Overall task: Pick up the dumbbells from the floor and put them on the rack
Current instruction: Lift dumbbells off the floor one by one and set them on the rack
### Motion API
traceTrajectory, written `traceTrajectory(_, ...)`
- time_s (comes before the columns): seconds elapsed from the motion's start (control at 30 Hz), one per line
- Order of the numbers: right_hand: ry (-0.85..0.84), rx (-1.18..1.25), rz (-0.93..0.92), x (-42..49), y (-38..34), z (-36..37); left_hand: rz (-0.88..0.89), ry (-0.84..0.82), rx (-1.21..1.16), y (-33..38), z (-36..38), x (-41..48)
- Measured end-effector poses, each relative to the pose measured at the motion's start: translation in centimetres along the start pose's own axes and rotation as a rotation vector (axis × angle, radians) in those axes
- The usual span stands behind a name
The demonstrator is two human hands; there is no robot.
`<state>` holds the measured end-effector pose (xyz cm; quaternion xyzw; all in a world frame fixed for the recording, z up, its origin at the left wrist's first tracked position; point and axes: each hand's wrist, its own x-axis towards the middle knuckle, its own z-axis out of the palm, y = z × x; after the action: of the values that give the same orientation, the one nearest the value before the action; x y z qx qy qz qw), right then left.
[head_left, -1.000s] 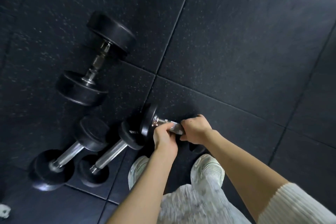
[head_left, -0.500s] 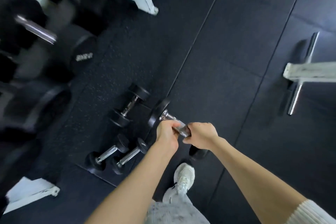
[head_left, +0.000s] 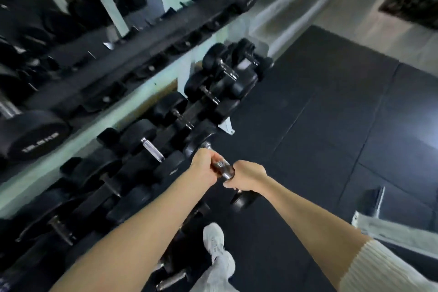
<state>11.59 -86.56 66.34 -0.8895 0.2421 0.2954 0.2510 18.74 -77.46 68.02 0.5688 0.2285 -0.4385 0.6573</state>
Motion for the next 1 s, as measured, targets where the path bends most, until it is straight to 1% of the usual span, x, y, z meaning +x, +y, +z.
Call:
traceTrajectory(0.13, 0.032, 0.009, -0.047, 3.1, -5.4, -6.7, 0.077, 0.026, -0.021, 8.8, 0.1, -0.3)
traceTrajectory(0.23, 0.062, 0.035, -0.097, 6.3, -9.3, -10.6, 0.172, 0.028, -0.061, 14.7, -0.4, 0.1)
traceTrajectory(0.43, 0.052, 0.132, -0.199, 11.1, -16.9, -16.1, 0.251, 0.134, -0.098, 23.9, -2.9, 1.7)
traceTrajectory(0.57, -0.028, 0.232, -0.271, 16.1, -22.2, -17.4, 0.27, 0.245, -0.098, 29.0, -5.8, 3.6)
traceTrajectory(0.7, -0.084, 0.243, -0.349, 20.8, -27.5, -18.2, 0.266, 0.395, -0.089, 33.7, -9.2, 6.9)
traceTrajectory(0.8, -0.156, 0.261, -0.38, 24.6, -31.2, -18.1, 0.236, 0.504, -0.081, 36.6, -11.8, 9.6)
traceTrajectory(0.93, -0.234, 0.326, -0.359, 29.4, -35.8, -16.3, 0.226, 0.575, 0.045, 40.0, -14.8, 12.0)
traceTrajectory(1.0, -0.275, 0.394, -0.331, 31.2, -37.7, -14.9, 0.191, 0.673, 0.133, 41.3, -16.7, 13.7)
